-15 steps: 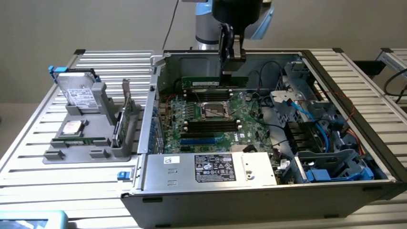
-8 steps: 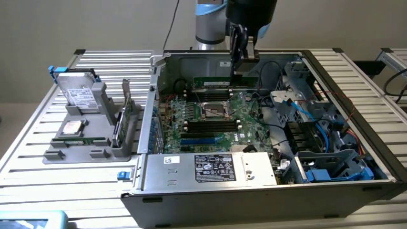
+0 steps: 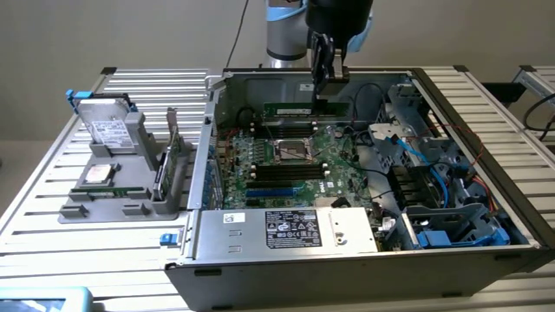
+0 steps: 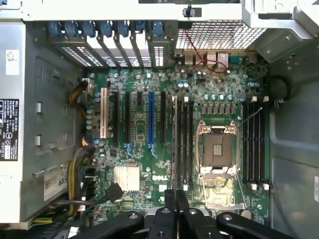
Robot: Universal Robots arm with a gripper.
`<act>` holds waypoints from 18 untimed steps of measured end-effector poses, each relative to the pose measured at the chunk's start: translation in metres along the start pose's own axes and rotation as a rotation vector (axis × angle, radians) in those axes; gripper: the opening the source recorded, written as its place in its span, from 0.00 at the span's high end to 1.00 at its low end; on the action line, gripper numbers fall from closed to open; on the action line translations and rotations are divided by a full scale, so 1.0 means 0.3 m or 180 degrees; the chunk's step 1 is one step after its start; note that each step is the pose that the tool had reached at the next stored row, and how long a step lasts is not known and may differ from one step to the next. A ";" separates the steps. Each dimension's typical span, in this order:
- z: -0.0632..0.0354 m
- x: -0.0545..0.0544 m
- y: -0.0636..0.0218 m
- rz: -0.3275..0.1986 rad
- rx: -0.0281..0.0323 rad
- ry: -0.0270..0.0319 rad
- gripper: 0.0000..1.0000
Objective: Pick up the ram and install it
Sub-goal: 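Pick up the ram and move it above insertion slot, then insert the ram into the slot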
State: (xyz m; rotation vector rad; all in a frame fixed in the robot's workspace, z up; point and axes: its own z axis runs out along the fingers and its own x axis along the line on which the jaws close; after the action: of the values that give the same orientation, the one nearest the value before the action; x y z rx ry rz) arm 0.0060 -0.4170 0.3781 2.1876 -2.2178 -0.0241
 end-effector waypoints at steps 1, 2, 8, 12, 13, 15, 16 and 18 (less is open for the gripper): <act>0.002 -0.006 0.000 0.0001 0.0000 0.0000 0.87; 0.005 -0.012 0.000 0.0001 0.0000 0.0000 0.87; 0.022 -0.045 0.000 0.0006 0.0000 0.0000 0.87; 0.036 -0.066 0.000 0.0010 0.0000 0.0000 0.87; 0.039 -0.070 0.000 0.0012 0.0000 0.0000 0.87; 0.044 -0.078 0.001 0.0014 0.0002 0.0000 0.87; 0.047 -0.080 0.005 0.0017 0.0006 -0.0001 0.87; 0.053 -0.084 0.009 0.0023 0.0009 -0.0001 0.87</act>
State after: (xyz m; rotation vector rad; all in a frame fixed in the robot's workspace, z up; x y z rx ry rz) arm 0.0031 -0.3918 0.3621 2.1812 -2.2272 -0.0210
